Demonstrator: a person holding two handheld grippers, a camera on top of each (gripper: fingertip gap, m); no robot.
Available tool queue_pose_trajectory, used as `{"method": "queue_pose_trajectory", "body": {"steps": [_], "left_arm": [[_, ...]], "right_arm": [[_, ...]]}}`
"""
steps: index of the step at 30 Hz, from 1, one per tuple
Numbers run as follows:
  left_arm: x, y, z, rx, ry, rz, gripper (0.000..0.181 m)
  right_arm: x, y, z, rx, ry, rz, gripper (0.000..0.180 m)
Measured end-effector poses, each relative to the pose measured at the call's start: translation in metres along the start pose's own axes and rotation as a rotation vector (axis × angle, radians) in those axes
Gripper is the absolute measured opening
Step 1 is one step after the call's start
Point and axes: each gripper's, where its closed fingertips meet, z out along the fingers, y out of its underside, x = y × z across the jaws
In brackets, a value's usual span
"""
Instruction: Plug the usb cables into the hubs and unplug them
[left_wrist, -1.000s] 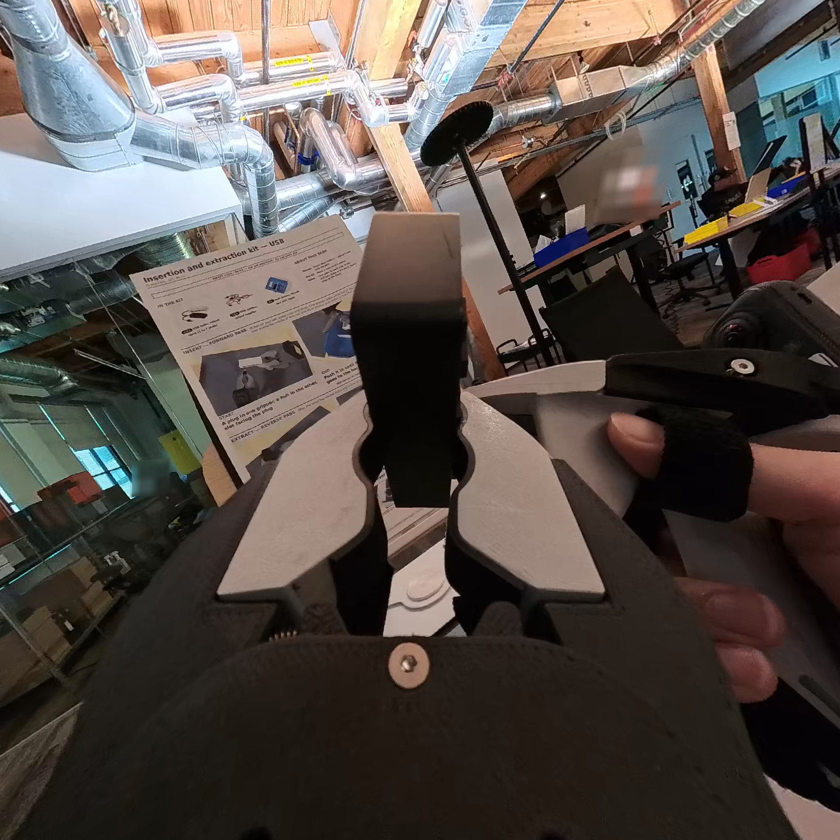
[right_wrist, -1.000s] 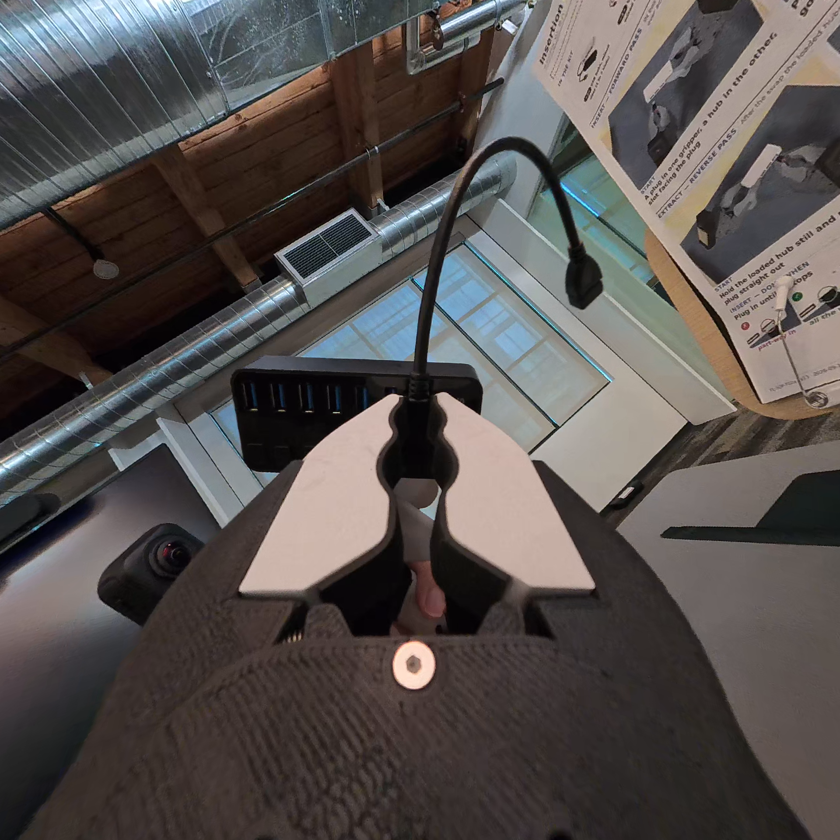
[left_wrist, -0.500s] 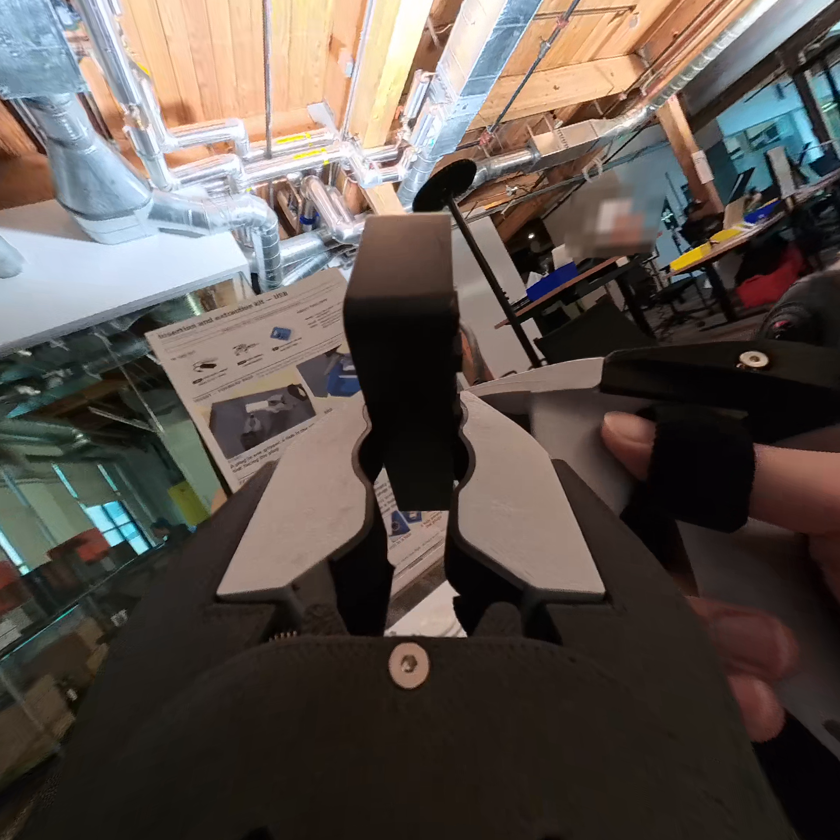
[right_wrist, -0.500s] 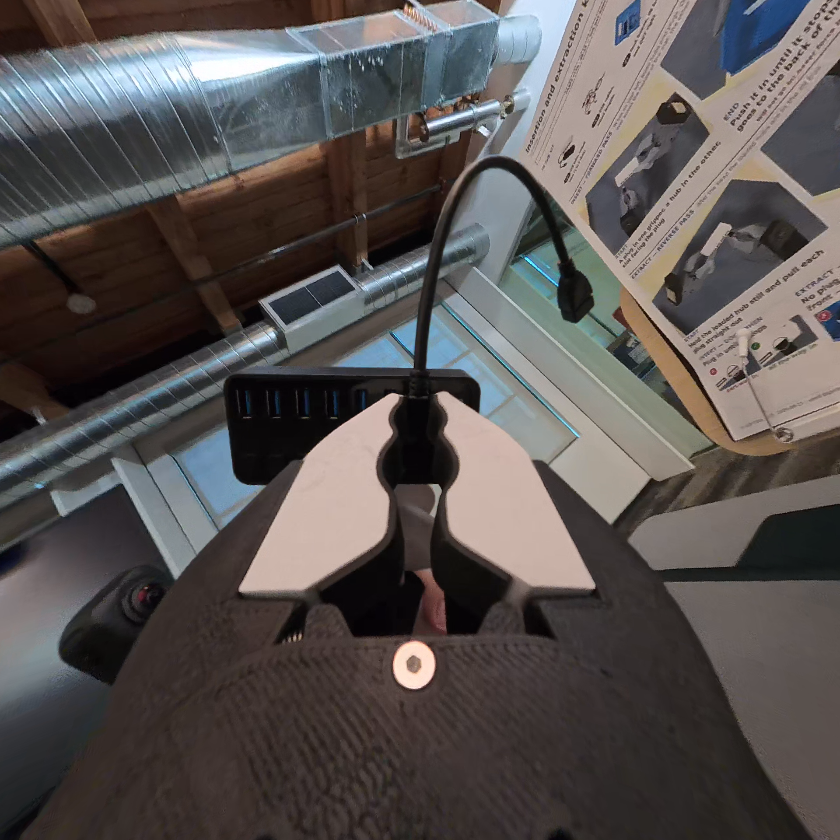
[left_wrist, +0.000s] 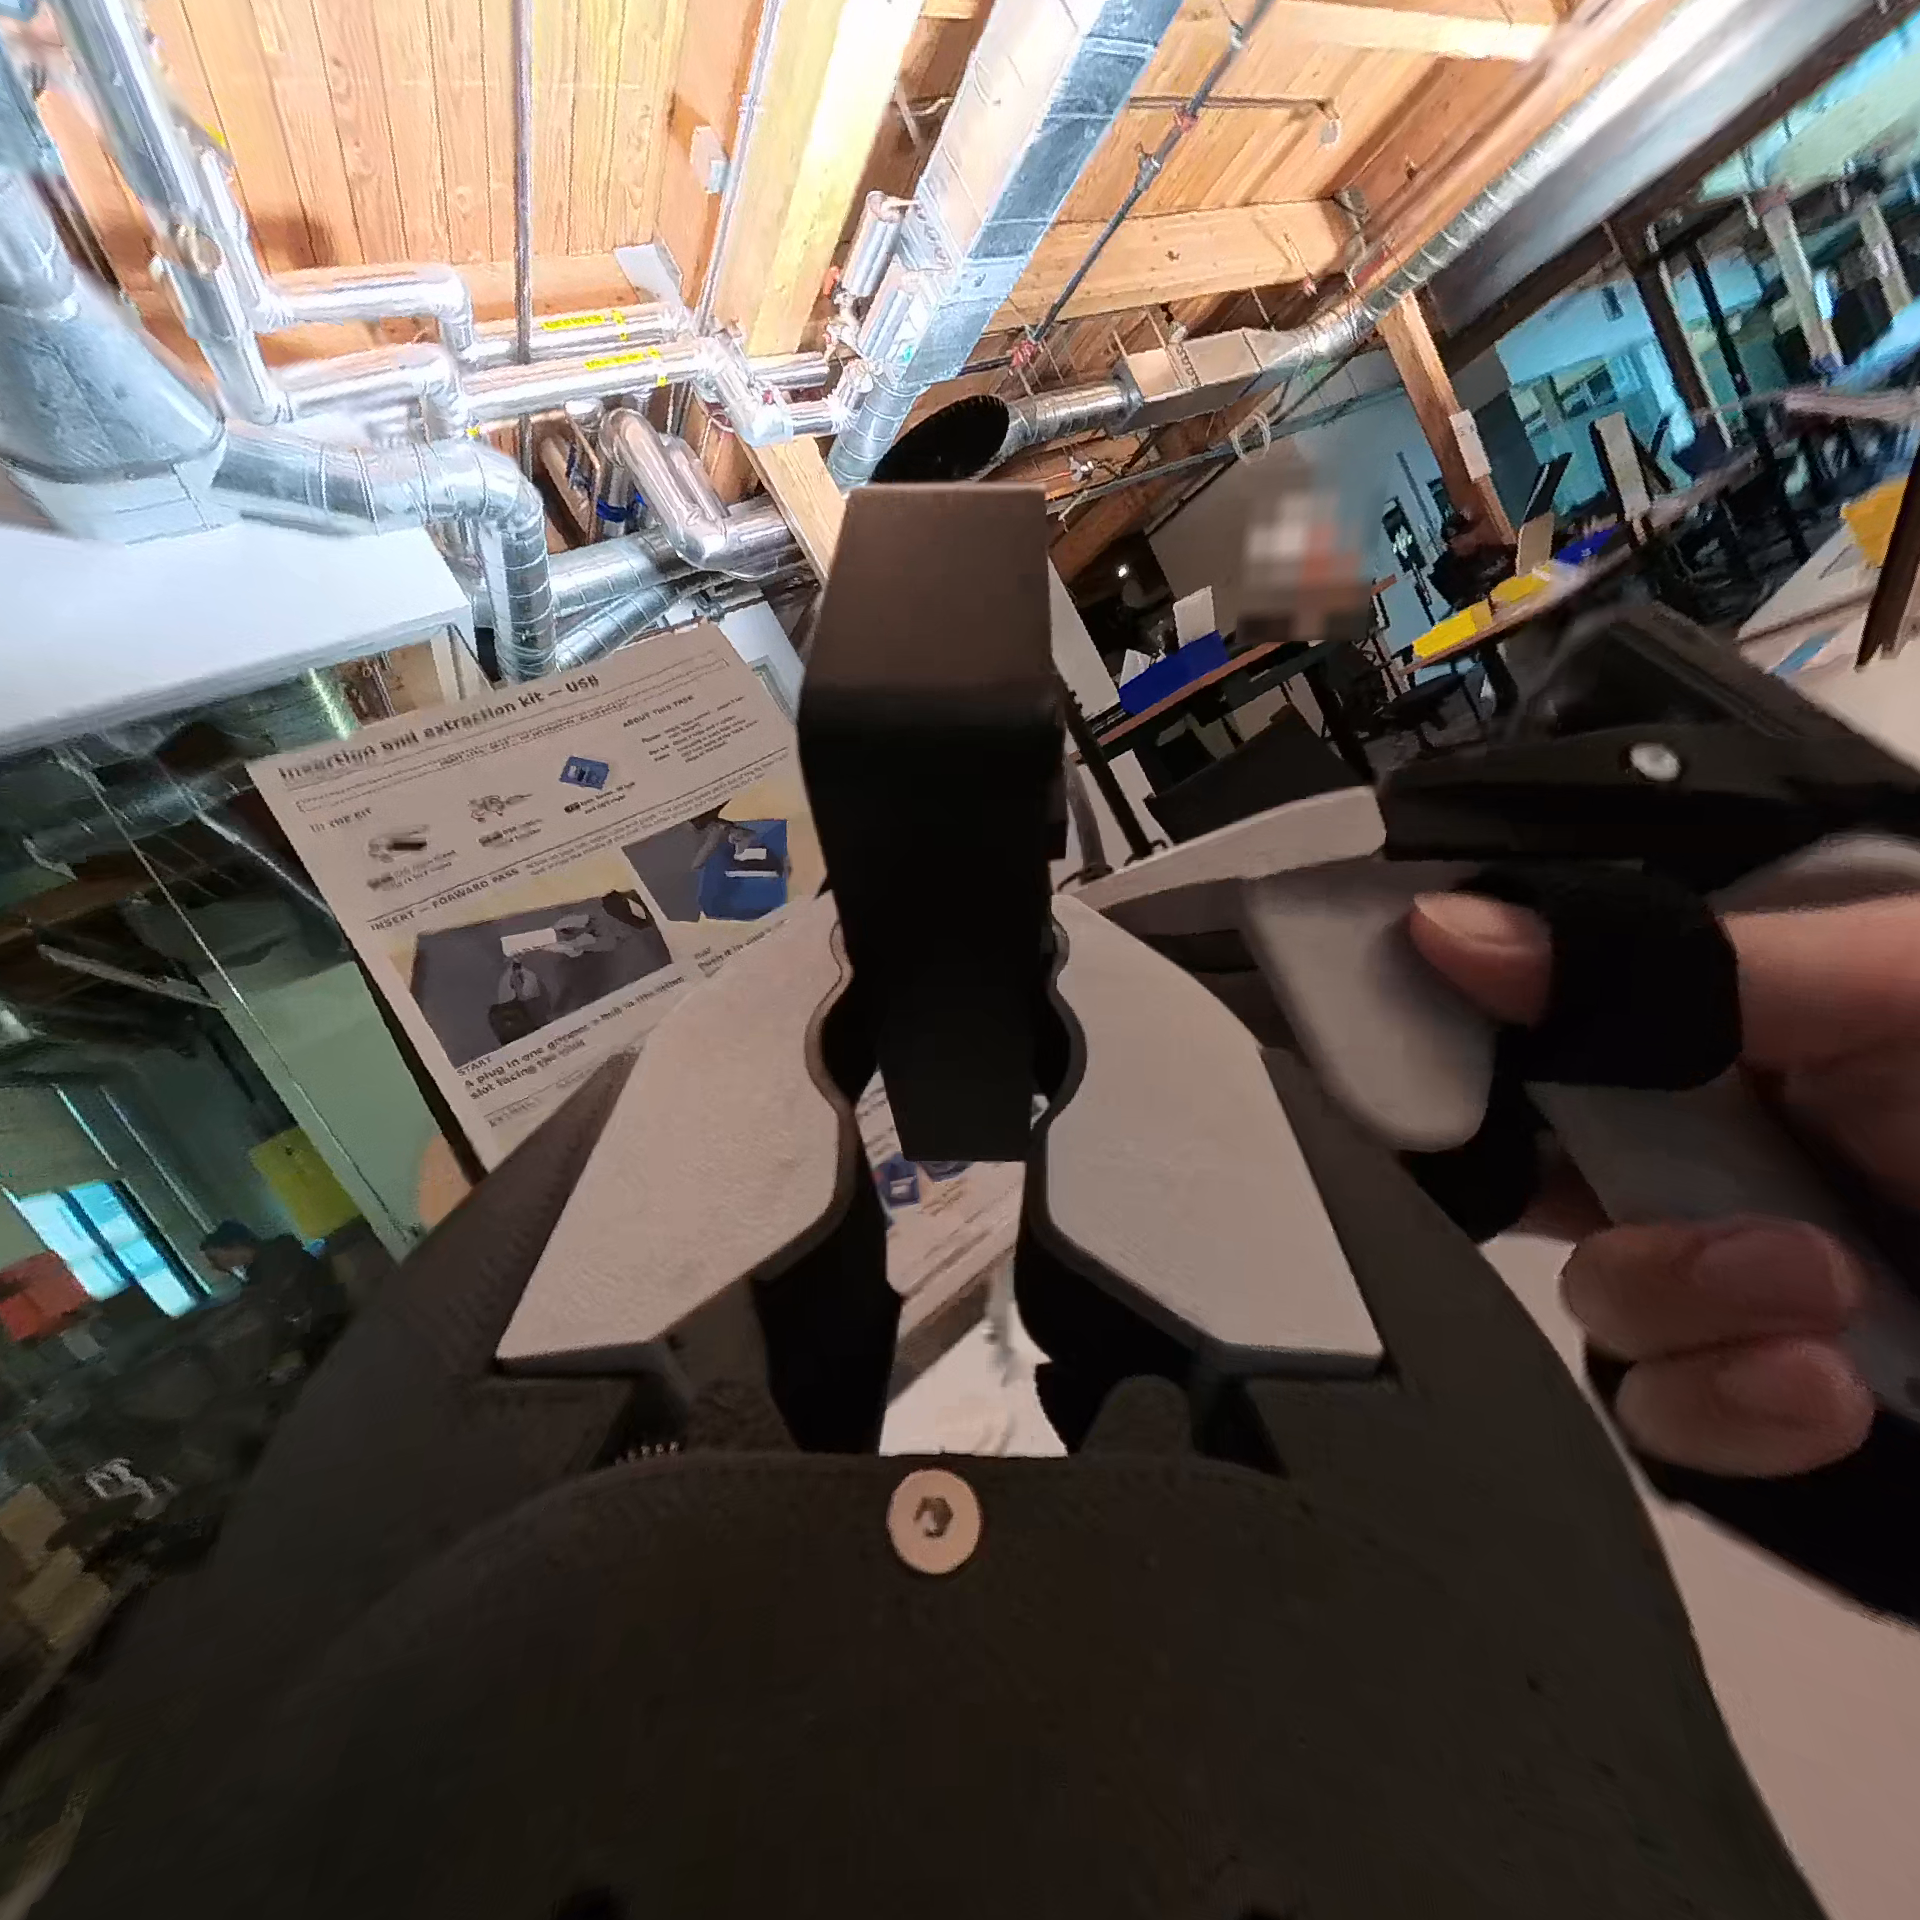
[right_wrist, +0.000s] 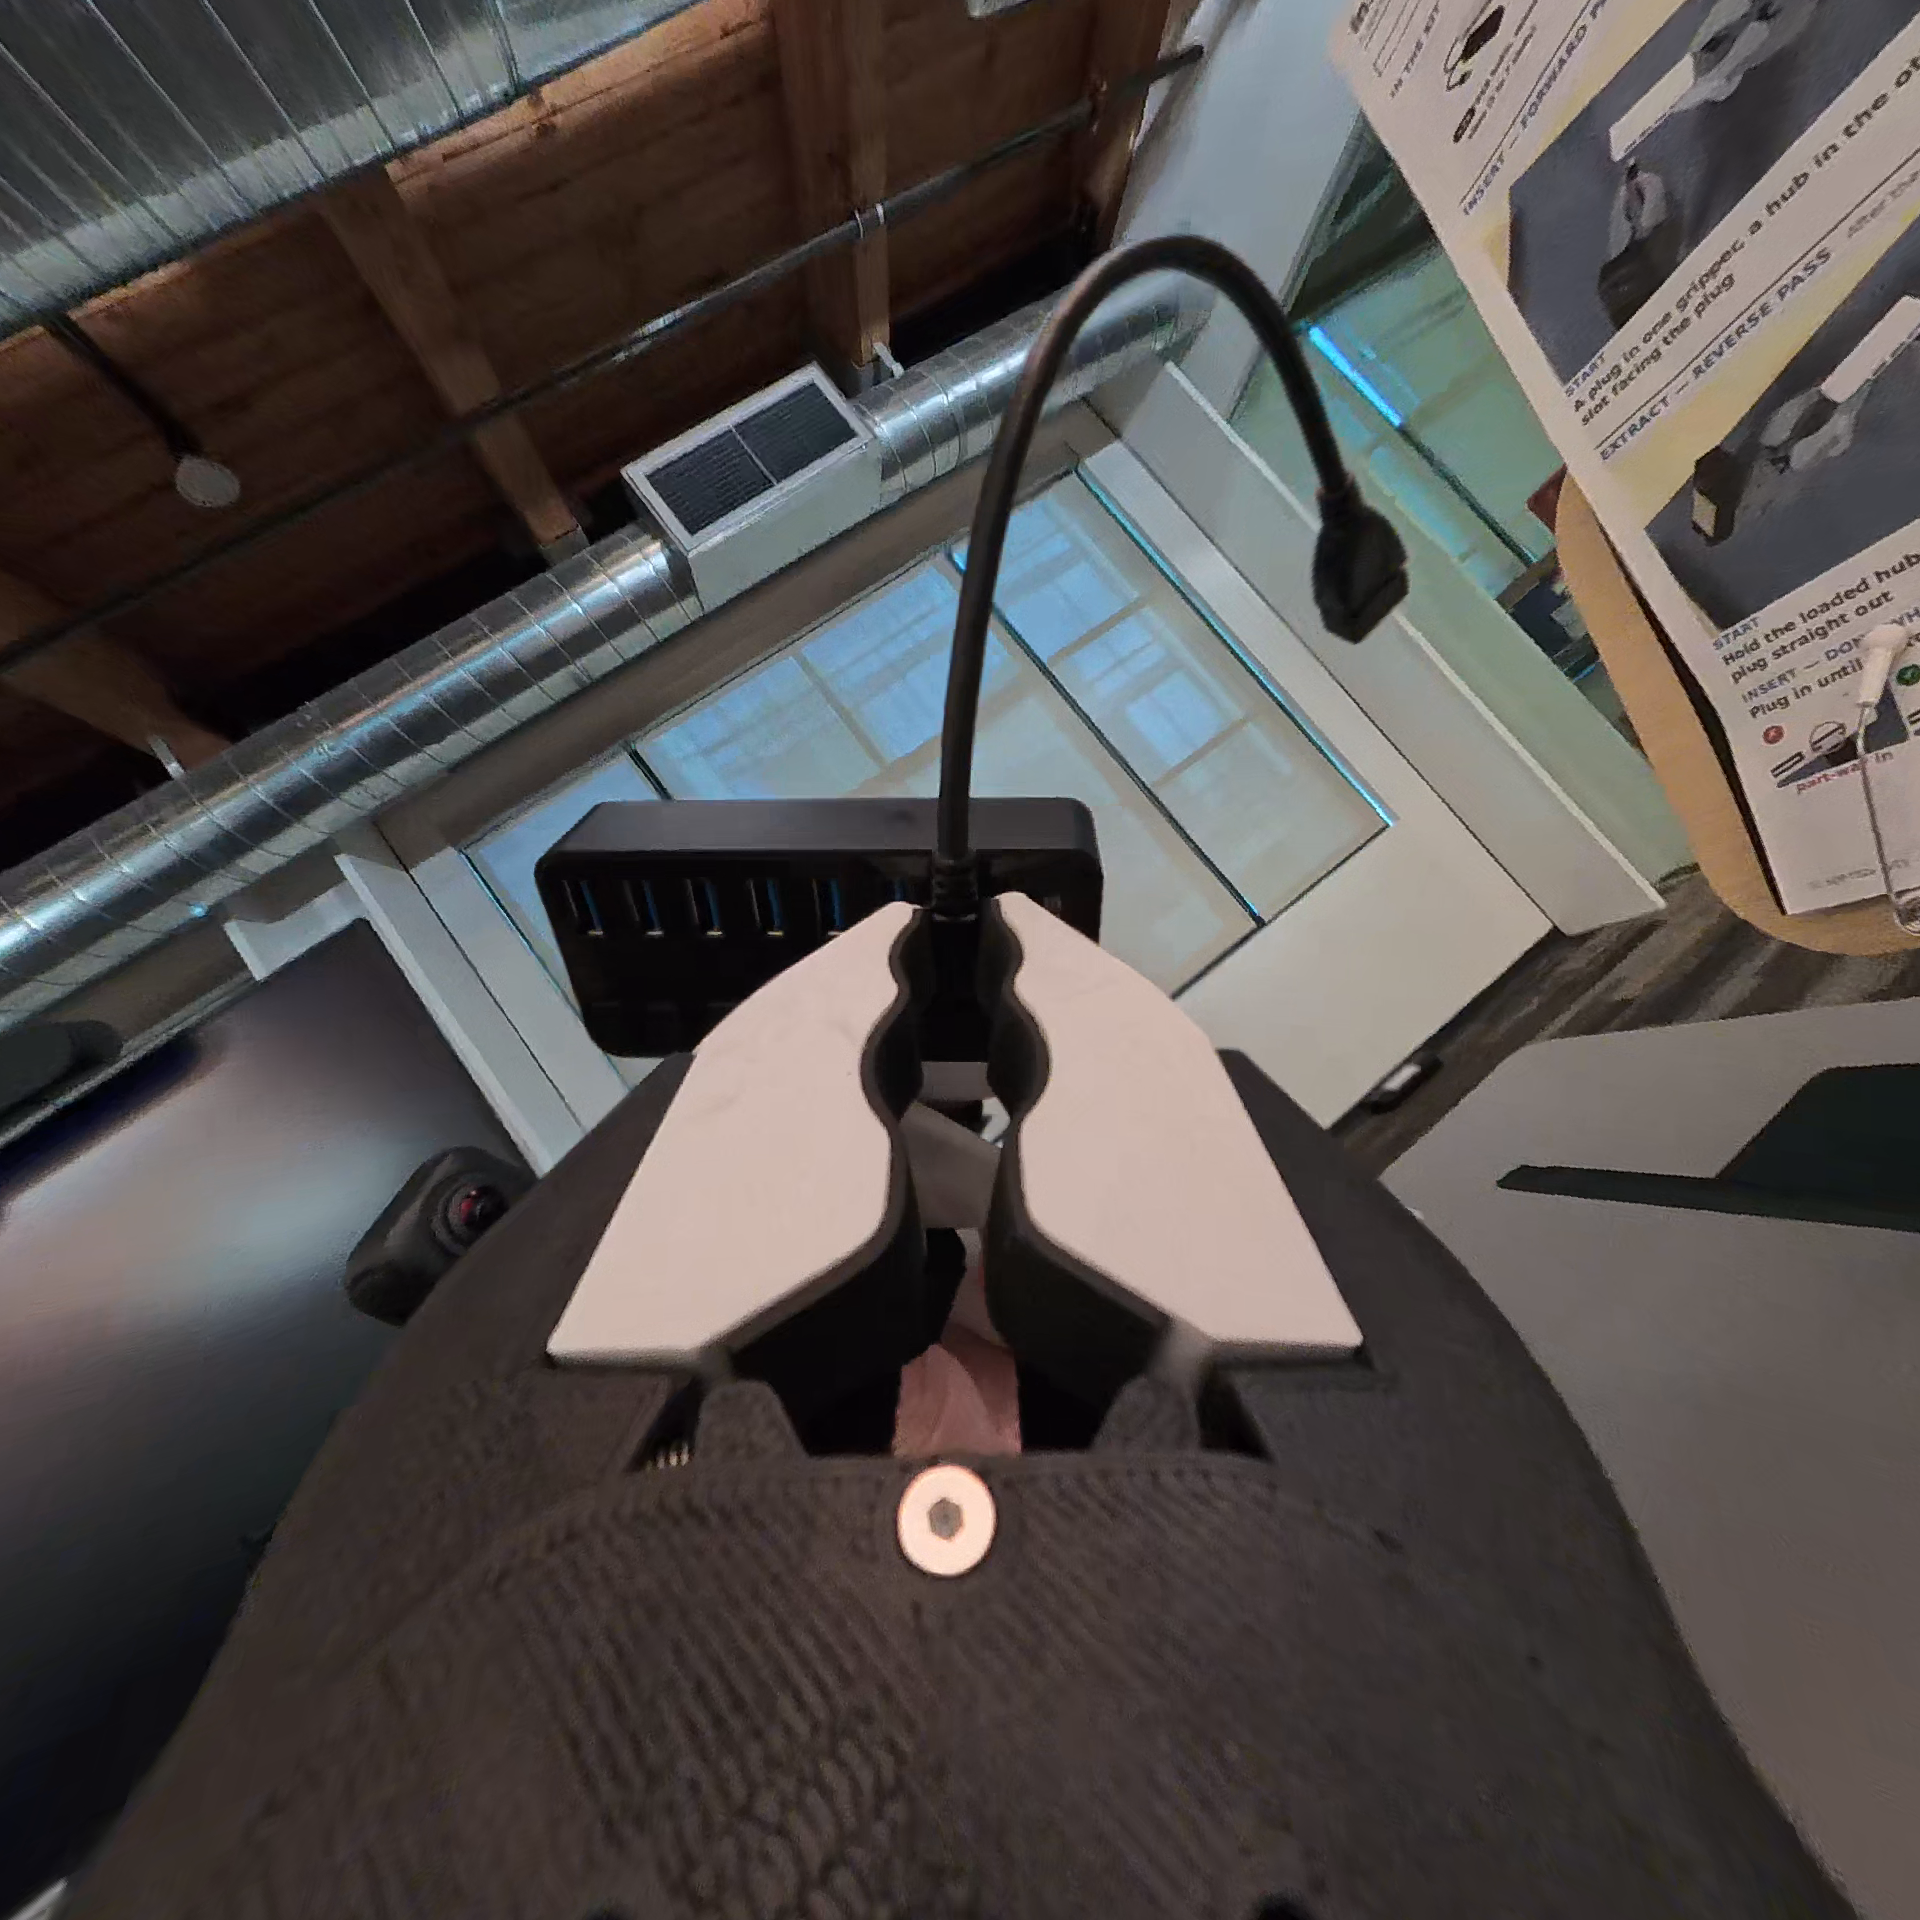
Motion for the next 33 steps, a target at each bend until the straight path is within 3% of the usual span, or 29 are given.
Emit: {"method": "queue_pose_trajectory", "body": {"steps": [3,8,11,14,16,21,26,30,33], "left_arm": [[0.007,-0.004,0.006,-0.004,-0.033,-0.041,0.026],[0.016,-0.014,0.006,0.014,0.010,-0.017,0.027],[-0.036,-0.004,-0.012,-0.045,-0.251,0.086,0.026],[-0.063,-0.019,-0.037,0.101,-0.084,-0.280,0.026],[-0.077,-0.021,-0.048,0.110,-0.085,-0.329,0.026],[-0.056,-0.025,-0.047,0.097,0.115,-0.386,0.026],[-0.038,-0.037,-0.042,0.137,0.199,-0.425,0.025],[-0.025,-0.041,-0.036,0.140,0.238,-0.441,0.025],[-0.012,-0.046,-0.033,0.153,0.319,-0.489,0.026]], "right_arm": [[-0.002,-0.009,-0.007,0.097,0.028,-0.028,0.009],[-0.013,-0.012,-0.018,0.027,0.038,-0.063,0.009],[-0.018,-0.029,-0.044,0.058,0.035,-0.051,0.009],[-0.016,-0.037,-0.079,-0.005,0.063,-0.100,0.009],[-0.016,-0.038,-0.103,-0.086,0.095,-0.175,0.009],[-0.018,-0.046,-0.183,-0.496,0.203,-0.335,0.009],[-0.017,-0.108,-0.297,-0.867,0.382,-0.381,0.009],[-0.003,-0.152,-0.377,-0.980,0.519,-0.354,0.009],[0.000,-0.166,-0.405,-0.937,0.513,-0.290,0.009]]}}
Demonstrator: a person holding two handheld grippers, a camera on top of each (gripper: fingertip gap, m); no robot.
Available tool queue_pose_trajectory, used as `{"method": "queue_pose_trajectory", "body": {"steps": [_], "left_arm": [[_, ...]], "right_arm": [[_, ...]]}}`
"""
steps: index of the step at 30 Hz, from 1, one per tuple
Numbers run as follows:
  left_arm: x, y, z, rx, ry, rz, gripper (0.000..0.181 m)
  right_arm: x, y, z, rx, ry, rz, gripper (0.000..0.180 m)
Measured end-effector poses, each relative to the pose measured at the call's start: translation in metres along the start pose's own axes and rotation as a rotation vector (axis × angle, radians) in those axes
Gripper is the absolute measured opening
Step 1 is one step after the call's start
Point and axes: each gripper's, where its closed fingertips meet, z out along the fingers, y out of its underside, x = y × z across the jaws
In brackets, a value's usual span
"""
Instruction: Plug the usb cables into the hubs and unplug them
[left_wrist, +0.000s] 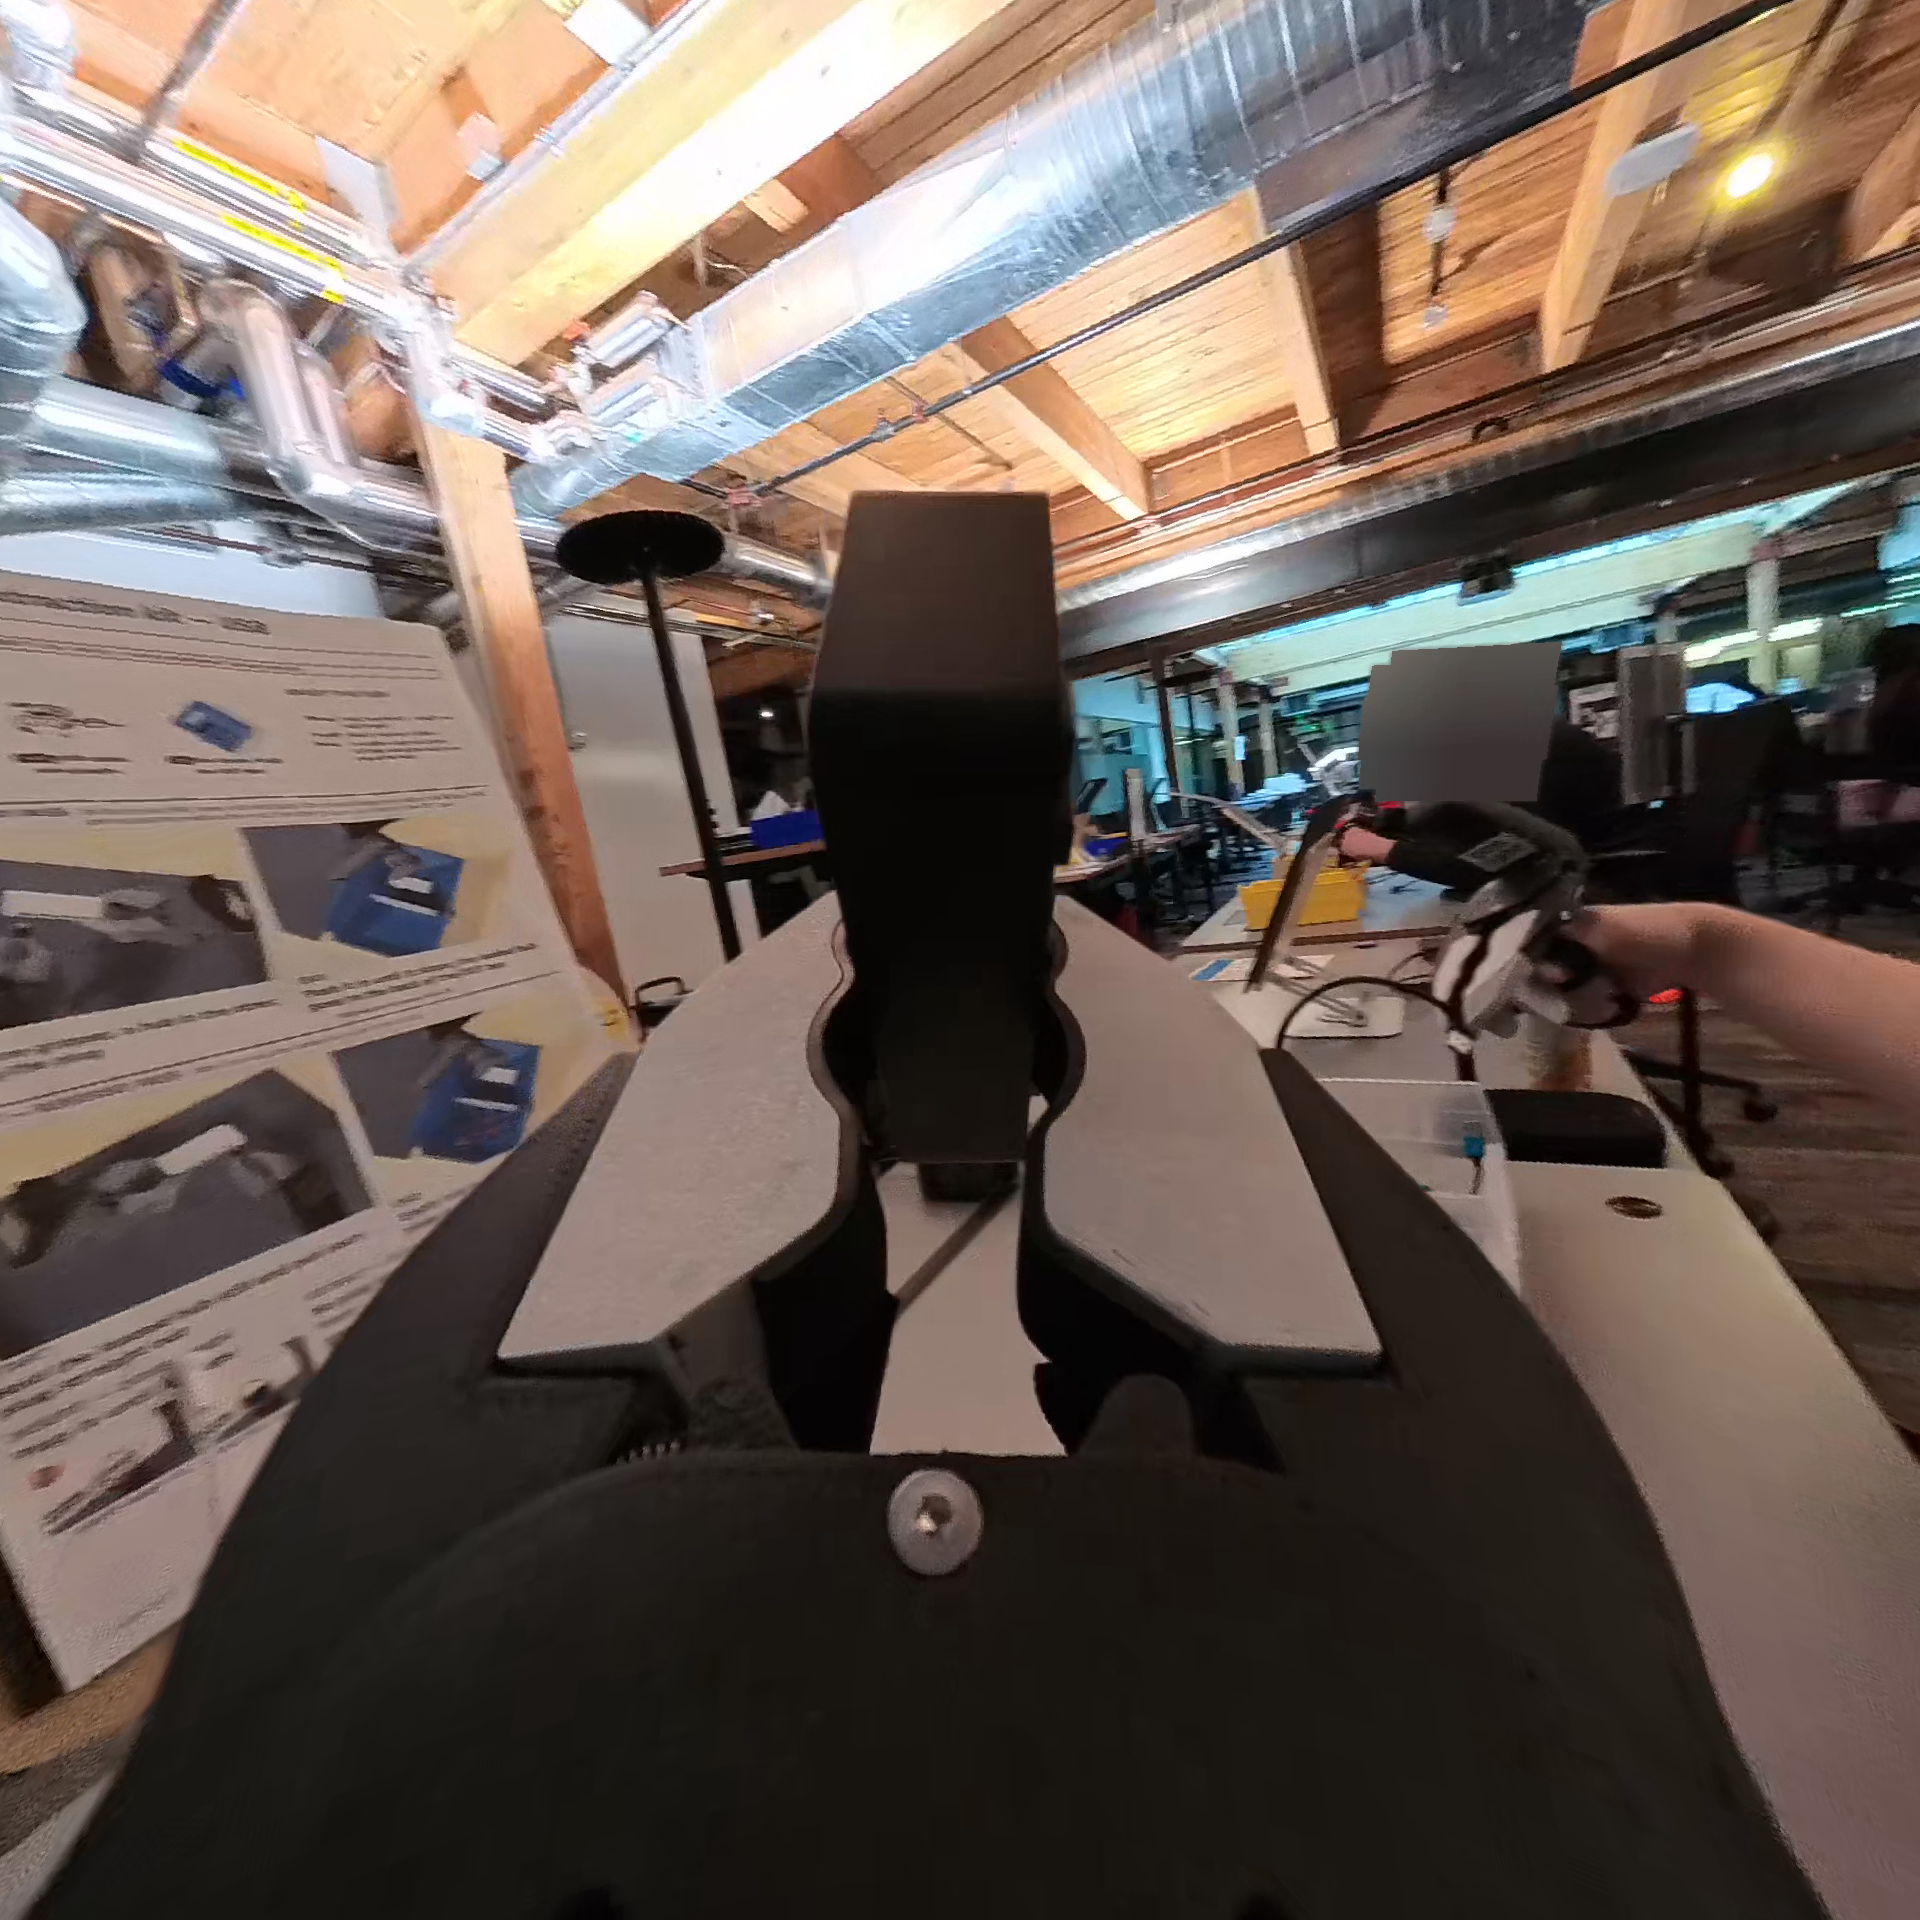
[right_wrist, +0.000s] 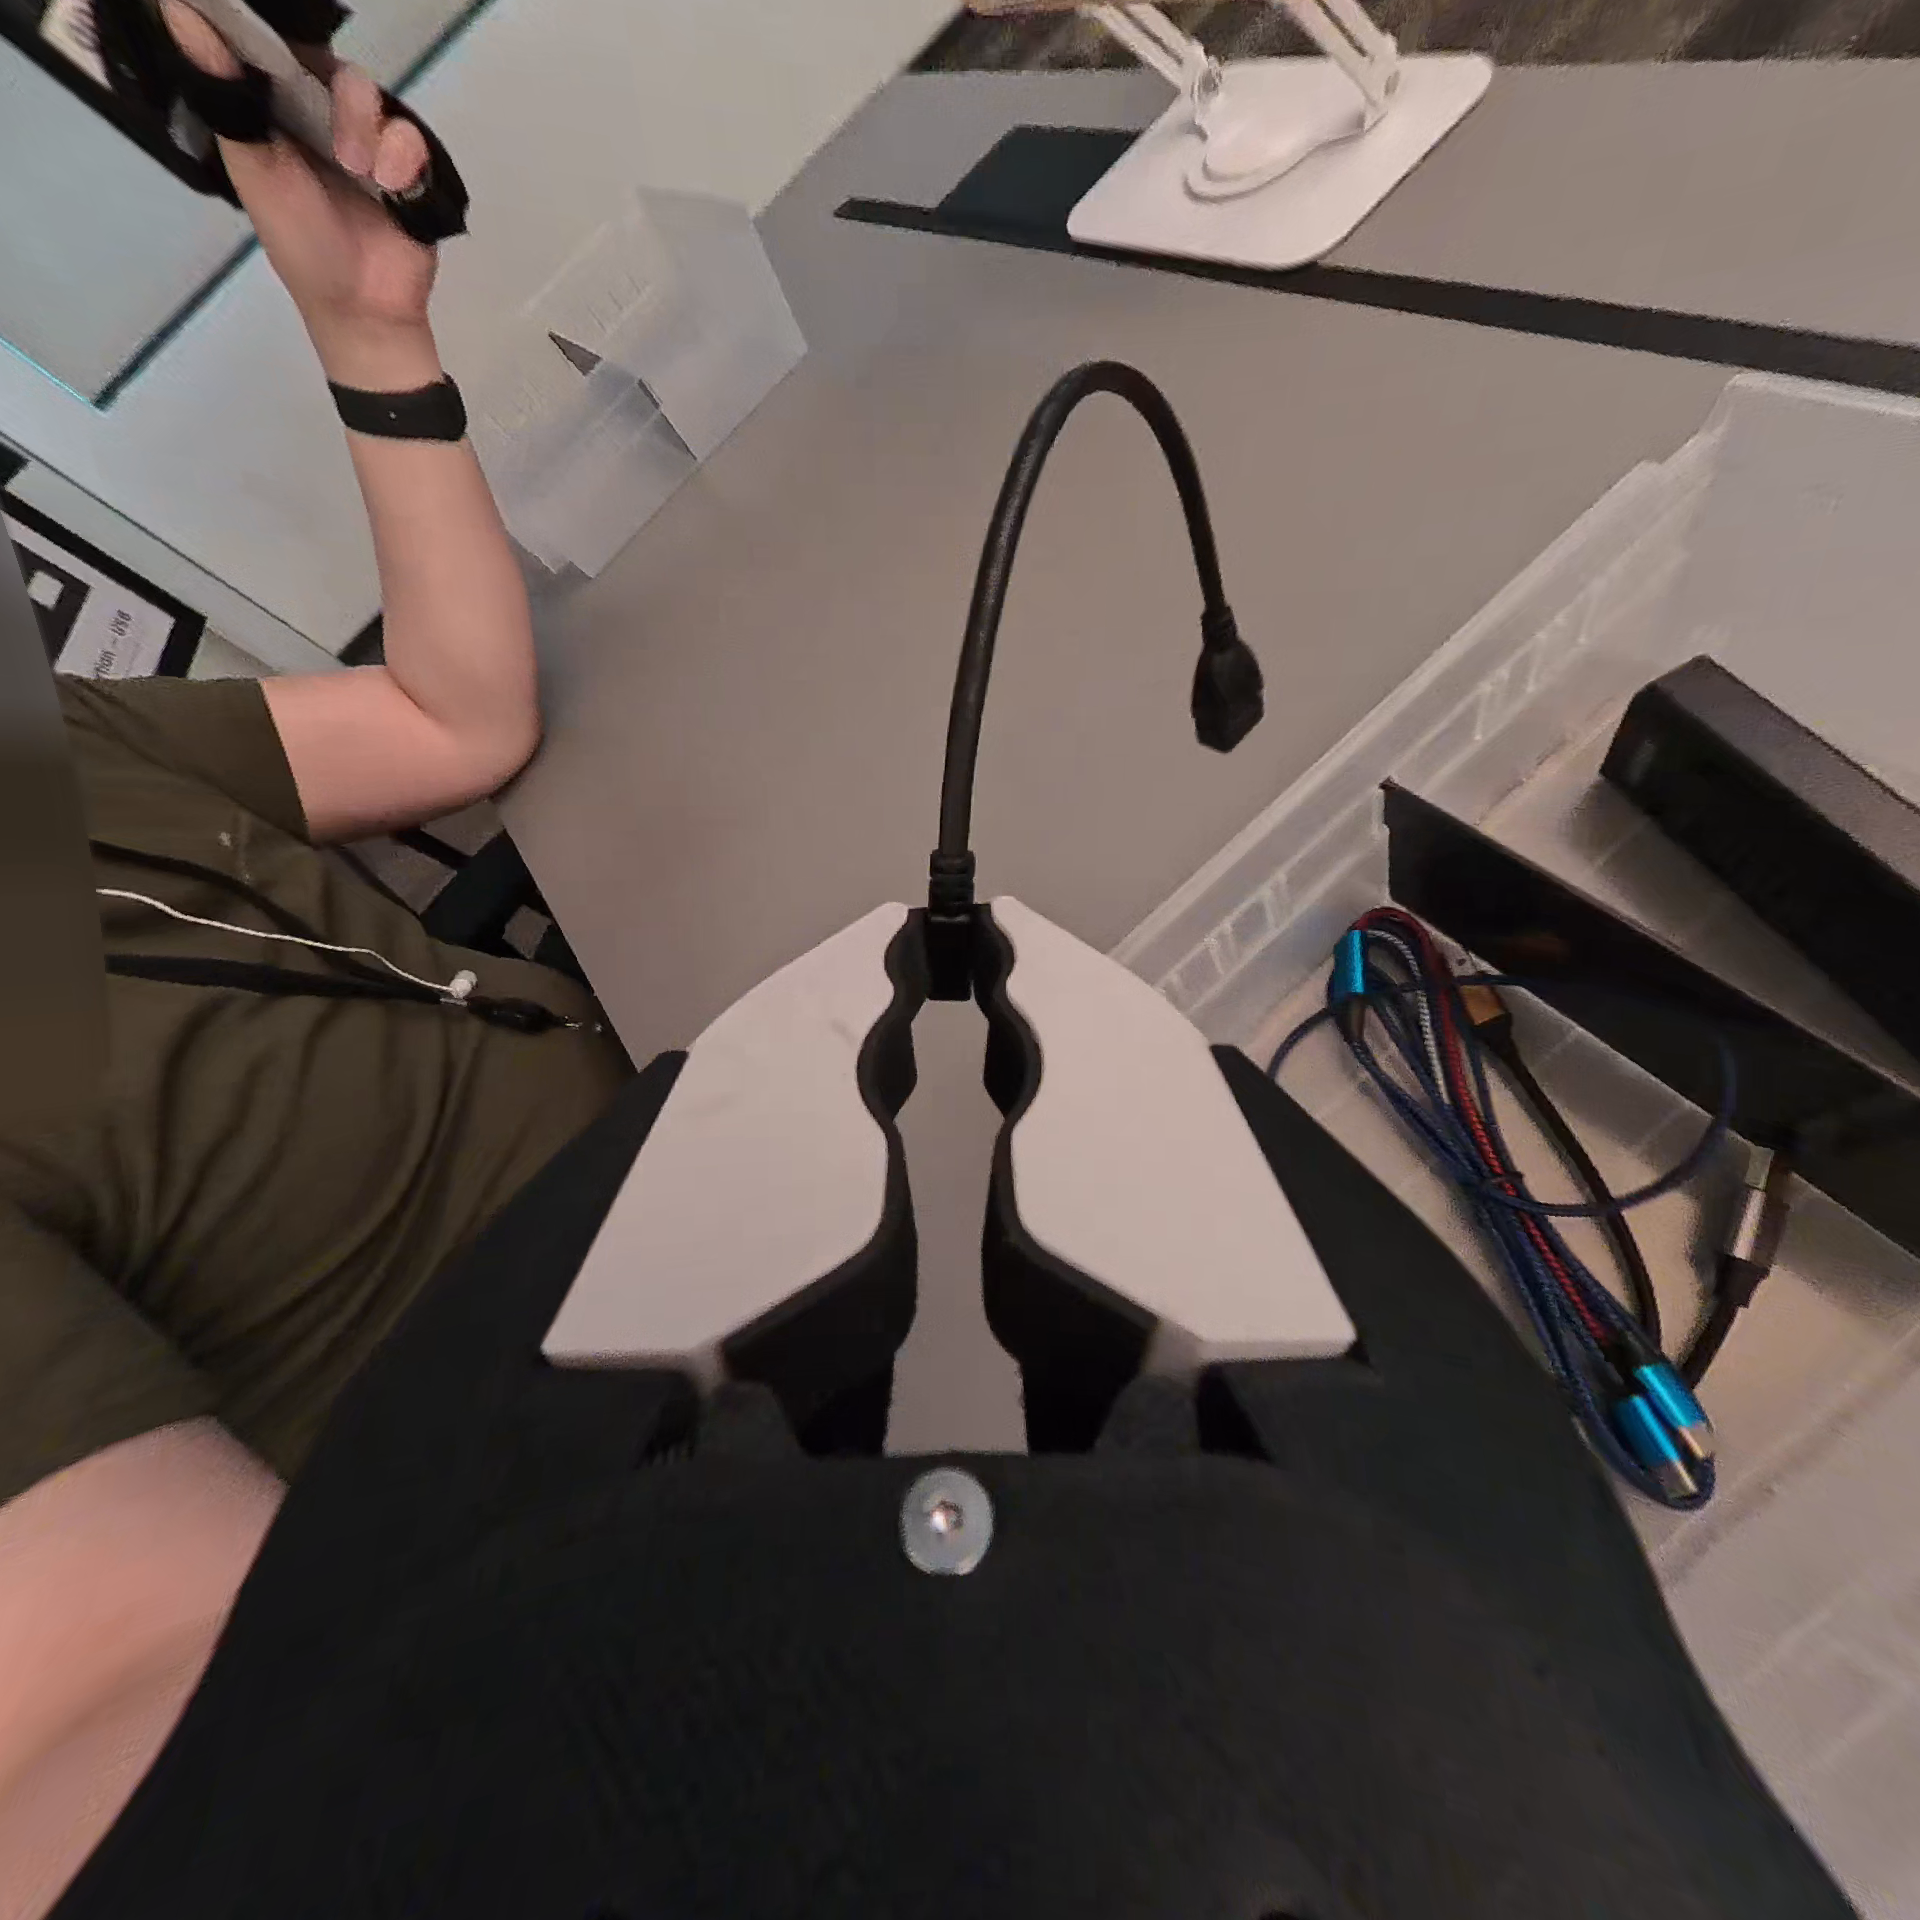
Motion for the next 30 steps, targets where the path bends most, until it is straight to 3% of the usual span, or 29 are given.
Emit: {"method": "queue_pose_trajectory", "body": {"steps": [10,17,30], "left_arm": [[0.021,0.030,0.026,-0.120,0.067,0.025,0.026],[0.036,0.046,0.040,-0.180,0.108,0.037,0.026],[0.047,0.049,0.046,-0.191,0.133,0.042,0.026]], "right_arm": [[0.042,0.037,-0.058,0.189,0.024,0.212,0.009],[0.071,0.084,-0.033,-0.072,0.061,0.396,0.008],[0.131,0.115,-0.023,-0.525,0.404,0.496,0.010]]}}
